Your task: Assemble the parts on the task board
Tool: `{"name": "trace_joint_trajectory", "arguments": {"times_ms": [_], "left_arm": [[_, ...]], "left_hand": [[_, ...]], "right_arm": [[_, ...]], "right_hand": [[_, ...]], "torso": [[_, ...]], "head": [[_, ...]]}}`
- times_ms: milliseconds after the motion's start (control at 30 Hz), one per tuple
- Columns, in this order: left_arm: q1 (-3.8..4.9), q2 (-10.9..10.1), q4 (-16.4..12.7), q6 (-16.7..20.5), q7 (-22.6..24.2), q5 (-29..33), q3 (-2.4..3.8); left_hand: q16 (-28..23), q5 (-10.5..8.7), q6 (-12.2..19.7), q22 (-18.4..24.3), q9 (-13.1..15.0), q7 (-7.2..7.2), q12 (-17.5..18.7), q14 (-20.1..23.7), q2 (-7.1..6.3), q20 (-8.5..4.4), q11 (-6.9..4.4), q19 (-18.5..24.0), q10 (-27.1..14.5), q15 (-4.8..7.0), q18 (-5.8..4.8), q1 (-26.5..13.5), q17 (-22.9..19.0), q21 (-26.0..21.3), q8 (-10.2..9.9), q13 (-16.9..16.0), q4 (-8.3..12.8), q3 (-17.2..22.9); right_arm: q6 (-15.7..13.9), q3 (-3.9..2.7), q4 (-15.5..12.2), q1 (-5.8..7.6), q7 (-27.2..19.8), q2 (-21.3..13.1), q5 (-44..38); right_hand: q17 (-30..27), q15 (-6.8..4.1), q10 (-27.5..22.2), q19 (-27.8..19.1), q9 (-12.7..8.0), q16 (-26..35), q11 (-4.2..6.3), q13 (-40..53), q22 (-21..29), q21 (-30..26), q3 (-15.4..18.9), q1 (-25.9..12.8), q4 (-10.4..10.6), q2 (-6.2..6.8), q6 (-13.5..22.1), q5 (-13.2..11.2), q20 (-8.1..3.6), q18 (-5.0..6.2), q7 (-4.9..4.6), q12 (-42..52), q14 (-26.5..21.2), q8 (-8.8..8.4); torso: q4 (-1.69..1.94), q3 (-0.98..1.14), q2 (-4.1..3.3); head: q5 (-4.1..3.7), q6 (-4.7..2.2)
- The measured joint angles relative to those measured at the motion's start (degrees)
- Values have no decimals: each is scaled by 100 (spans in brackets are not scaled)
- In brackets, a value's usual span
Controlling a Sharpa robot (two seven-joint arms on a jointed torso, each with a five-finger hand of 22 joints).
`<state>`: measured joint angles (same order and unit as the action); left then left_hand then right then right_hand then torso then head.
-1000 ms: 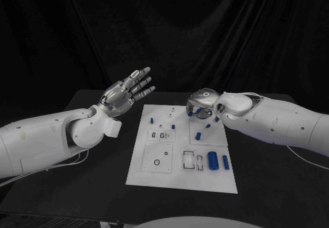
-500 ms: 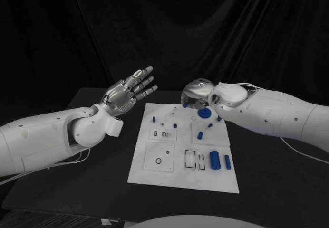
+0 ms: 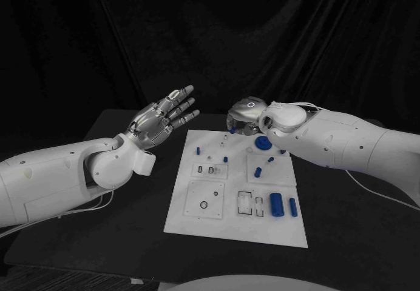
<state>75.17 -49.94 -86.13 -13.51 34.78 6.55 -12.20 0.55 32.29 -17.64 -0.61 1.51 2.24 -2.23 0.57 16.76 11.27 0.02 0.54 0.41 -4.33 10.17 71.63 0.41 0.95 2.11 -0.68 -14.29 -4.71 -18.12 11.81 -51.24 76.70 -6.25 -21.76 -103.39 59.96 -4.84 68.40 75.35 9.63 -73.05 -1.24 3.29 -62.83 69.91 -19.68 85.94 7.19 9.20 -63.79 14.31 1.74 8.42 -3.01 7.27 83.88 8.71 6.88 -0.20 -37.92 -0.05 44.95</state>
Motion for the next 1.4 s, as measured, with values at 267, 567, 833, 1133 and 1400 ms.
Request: {"name": "trace_joint_trajectory", "arguments": {"times_ms": [267, 567, 833, 1133, 1400], "left_arm": [[0, 1, -9, 5, 0, 0, 0], [0, -1, -12, 16, -1, 0, 0], [0, 12, -7, 18, -1, 0, 0], [0, 21, -3, 19, 0, 0, 0], [0, 49, 6, 19, 1, 0, -1]], "left_hand": [[0, 0, 0, 0, 0, 0, 0, 0, 0, 0, 0, 0, 0, 0, 0, 0, 0, 0, 0, 0, 0, 0], [0, 1, 0, 0, 0, 0, 0, 0, 0, 0, 0, 0, 0, 0, 0, 0, 0, 0, 0, 0, 0, 0], [0, 18, -1, 0, 1, 1, -1, 0, 0, 0, 0, 0, 0, 0, 0, 0, 0, 0, 0, 0, 0, 0], [0, 19, -32, 0, 1, 31, -1, 0, 0, 0, 1, 0, 0, 0, 0, 0, 0, 0, 0, 0, 0, 0], [0, 19, -30, 0, 1, 31, -2, 0, 0, 1, 16, -1, 16, 0, 1, 0, 0, 0, 1, 0, 0, 0]], "right_arm": [[17, 0, 167, 0, 5, 109, 4], [48, 0, 203, 0, 15, 130, 5], [92, 0, 195, 0, 28, 118, 6], [135, 0, 175, -5, 46, 101, 6], [157, -1, 181, -24, 62, 120, 7]], "right_hand": [[-1, 0, 0, 0, 33, 0, 0, 0, 0, 0, 0, 0, 0, 0, 0, 0, 0, 0, 0, -65, 0, 0], [-3, 1, 0, 0, 37, 0, 0, 0, 1, 0, 0, 0, 0, 0, 0, 0, 0, 0, 0, -65, 0, 0], [-8, 1, 0, -2, 44, 0, 0, 0, 1, -1, 0, 0, 0, 0, 1, 0, 0, 0, 0, -66, 0, 0], [-11, 1, 0, -3, 105, 1, 0, 0, 2, -1, 0, 0, 0, 0, 42, 0, 1, 0, -39, -67, 0, 0], [-26, 1, 0, -43, 105, 1, 0, 0, 2, -2, 0, 0, 0, 0, 42, 0, 40, 0, -39, -67, 0, 0]], "torso": [[54, -15, -57], [131, -34, -112], [170, -51, -149], [192, -58, -154], [165, -58, -131]], "head": [[-37, -56], [-89, -76], [-138, -98], [-179, -105], [-132, -54]]}}
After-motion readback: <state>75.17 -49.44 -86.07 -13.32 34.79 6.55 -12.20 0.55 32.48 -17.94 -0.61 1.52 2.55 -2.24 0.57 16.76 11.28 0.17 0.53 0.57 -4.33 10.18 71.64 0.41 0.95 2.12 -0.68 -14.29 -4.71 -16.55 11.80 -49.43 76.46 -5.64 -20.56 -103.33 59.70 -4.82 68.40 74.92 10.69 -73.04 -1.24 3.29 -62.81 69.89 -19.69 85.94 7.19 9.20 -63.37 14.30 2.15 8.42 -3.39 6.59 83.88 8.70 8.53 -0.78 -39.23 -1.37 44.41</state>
